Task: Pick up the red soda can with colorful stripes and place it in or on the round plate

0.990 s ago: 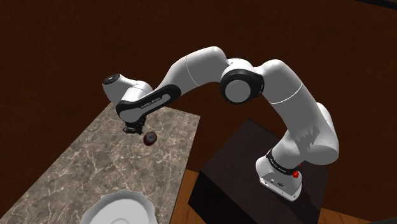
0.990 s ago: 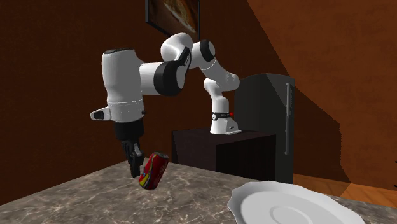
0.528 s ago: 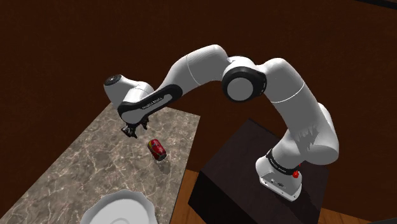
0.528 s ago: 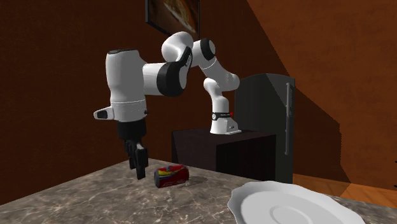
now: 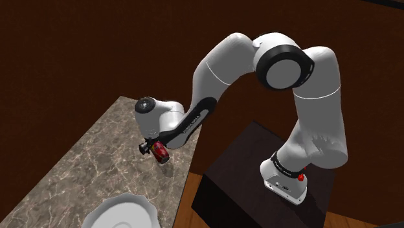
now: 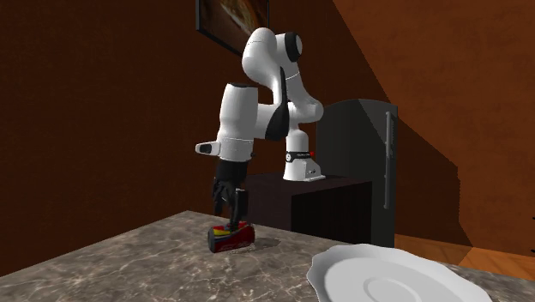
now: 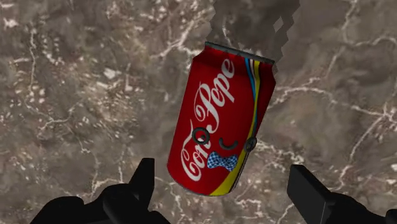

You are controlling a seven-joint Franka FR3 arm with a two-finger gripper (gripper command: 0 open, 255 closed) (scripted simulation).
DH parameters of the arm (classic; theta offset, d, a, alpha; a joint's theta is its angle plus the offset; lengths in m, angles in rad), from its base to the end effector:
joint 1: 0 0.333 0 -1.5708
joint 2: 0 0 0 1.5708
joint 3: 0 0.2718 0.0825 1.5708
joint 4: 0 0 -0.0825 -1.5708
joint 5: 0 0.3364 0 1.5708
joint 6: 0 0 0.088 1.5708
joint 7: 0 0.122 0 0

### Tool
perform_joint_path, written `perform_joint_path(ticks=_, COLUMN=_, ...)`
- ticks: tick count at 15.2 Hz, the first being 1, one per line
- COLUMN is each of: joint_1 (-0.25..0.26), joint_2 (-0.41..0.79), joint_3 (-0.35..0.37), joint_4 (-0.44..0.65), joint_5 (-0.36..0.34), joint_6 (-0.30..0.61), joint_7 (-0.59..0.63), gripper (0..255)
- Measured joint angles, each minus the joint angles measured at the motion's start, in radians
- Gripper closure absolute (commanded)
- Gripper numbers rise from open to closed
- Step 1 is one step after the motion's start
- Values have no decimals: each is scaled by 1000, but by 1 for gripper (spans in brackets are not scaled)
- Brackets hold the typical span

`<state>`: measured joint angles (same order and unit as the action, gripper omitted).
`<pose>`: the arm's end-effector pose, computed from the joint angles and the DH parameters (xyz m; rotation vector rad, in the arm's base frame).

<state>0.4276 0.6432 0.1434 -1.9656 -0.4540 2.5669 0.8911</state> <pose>0.4638 0.3039 0.1309 3.0093 0.0580 0.1303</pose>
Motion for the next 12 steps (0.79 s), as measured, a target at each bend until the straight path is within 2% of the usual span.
perform_joint_path(ticks=2, joint_1=62, joint_2=-41, joint_3=-50, joint_4=-101, joint_5=-67, joint_6=97, joint_7=113, gripper=0)
perform_joint_path(ticks=3, joint_1=77, joint_2=-46, joint_3=-65, joint_4=-124, joint_5=-86, joint_6=124, joint_7=142, gripper=0)
perform_joint_path(ticks=12, joint_1=107, joint_2=37, joint_3=-112, joint_4=-105, joint_5=-132, joint_6=201, joint_7=196, gripper=0)
